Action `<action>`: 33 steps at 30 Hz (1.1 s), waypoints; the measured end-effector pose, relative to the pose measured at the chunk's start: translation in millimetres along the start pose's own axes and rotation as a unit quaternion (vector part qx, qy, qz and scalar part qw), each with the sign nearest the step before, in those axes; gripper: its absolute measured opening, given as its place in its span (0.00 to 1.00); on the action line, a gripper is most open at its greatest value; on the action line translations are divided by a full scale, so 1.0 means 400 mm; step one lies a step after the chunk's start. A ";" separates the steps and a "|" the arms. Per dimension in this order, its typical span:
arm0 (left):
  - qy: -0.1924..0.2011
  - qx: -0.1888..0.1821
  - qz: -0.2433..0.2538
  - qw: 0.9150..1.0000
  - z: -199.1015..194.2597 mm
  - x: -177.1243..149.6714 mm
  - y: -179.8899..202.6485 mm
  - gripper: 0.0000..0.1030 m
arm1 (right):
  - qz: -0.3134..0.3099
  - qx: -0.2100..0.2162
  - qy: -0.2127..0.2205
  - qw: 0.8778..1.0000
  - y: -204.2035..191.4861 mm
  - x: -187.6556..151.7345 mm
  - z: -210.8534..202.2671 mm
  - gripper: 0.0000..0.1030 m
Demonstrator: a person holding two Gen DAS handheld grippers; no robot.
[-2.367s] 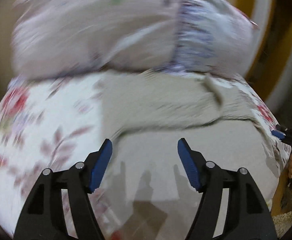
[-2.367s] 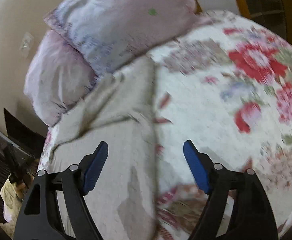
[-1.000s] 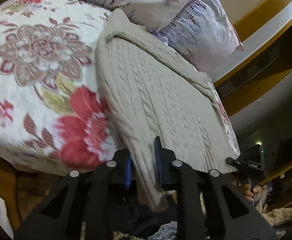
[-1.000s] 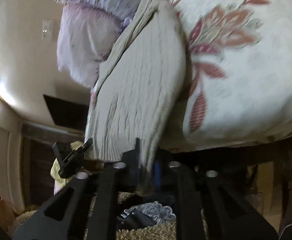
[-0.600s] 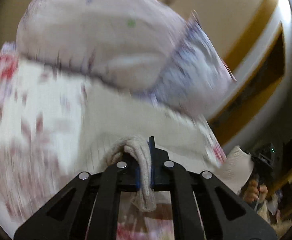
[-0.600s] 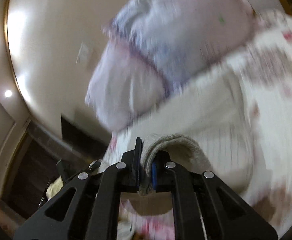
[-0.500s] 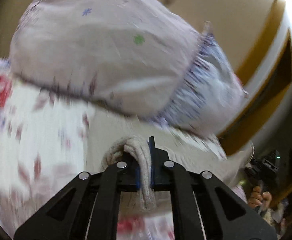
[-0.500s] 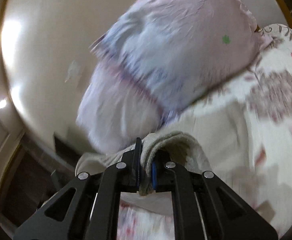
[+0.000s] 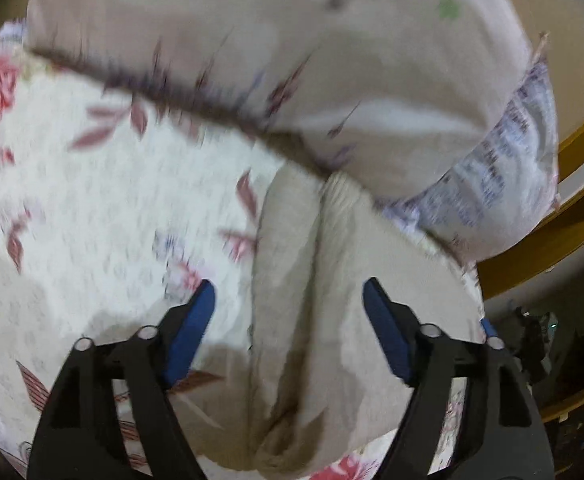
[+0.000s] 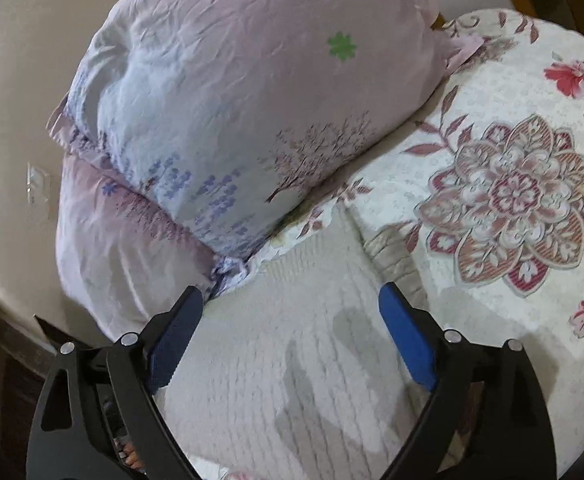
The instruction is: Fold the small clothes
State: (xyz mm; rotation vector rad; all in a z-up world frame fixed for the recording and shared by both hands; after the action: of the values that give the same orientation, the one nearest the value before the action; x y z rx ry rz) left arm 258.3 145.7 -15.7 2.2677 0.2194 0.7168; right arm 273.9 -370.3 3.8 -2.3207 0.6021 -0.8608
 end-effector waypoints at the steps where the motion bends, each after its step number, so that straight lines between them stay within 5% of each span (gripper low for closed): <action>1: -0.007 -0.002 -0.003 1.000 0.011 -0.009 -0.002 0.66 | 0.000 0.006 -0.008 1.000 0.001 -0.007 0.005 0.89; 3: 0.002 -0.001 0.010 1.000 0.021 -0.016 0.007 0.66 | 0.002 0.014 -0.023 1.000 0.006 -0.020 -0.003 0.89; 5: -0.003 -0.044 0.001 0.999 0.040 -0.024 0.030 0.65 | 0.001 0.016 -0.033 0.999 -0.002 -0.037 0.011 0.89; 9: 0.010 0.025 0.052 0.998 0.083 -0.019 0.054 0.58 | -0.011 0.023 -0.035 0.999 -0.001 -0.050 -0.011 0.89; 11: 0.014 0.028 0.007 0.999 0.094 0.004 0.046 0.56 | -0.010 0.029 -0.035 0.999 0.005 -0.053 -0.021 0.89; 13: 0.020 0.004 -0.073 0.997 0.094 0.024 0.010 0.34 | -0.012 0.033 -0.036 0.999 0.010 -0.059 -0.030 0.89; 16: 0.016 -0.037 -0.123 0.992 0.097 0.016 -0.024 0.19 | -0.018 0.039 -0.036 0.998 0.015 -0.068 -0.042 0.89; 19: 0.025 -0.060 -0.149 0.987 0.089 0.009 -0.018 0.15 | -0.019 0.042 -0.030 0.998 0.024 -0.064 -0.054 0.89; 24: 0.046 -0.191 -0.123 0.973 0.090 0.019 0.184 0.13 | -0.026 0.044 -0.006 0.999 0.032 -0.045 -0.095 0.89; 28: 0.004 -0.320 -0.114 0.941 0.236 -0.010 0.451 0.13 | -0.034 0.037 0.027 0.998 0.033 -0.009 -0.137 0.89; 30: -0.060 -0.408 -0.162 0.896 0.390 -0.065 0.585 0.19 | -0.021 0.039 0.033 0.998 0.042 0.011 -0.144 0.89; 32: -0.137 -0.457 -0.204 0.855 0.515 -0.123 0.674 0.28 | -0.006 0.033 0.033 0.999 0.061 0.037 -0.138 0.90; 33: -0.152 -0.466 -0.206 0.847 0.537 -0.138 0.695 0.27 | -0.002 0.031 0.027 0.999 0.067 0.042 -0.133 0.91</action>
State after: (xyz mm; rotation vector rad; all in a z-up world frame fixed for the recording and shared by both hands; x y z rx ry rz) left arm 316.6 -202.0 31.2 1.2918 0.1464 0.1415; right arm 242.8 -418.9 26.4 -2.2492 0.5865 -0.9338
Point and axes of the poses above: each gripper's, at about its wrist camera, not at the fingertips, and z roughly the way its jaws point, y to its right, x to its top, the point moved 6 cm from there along z, roughly the way its jaws point, and after that the axes turned 10 degrees about -x, right-handed, at the moved point
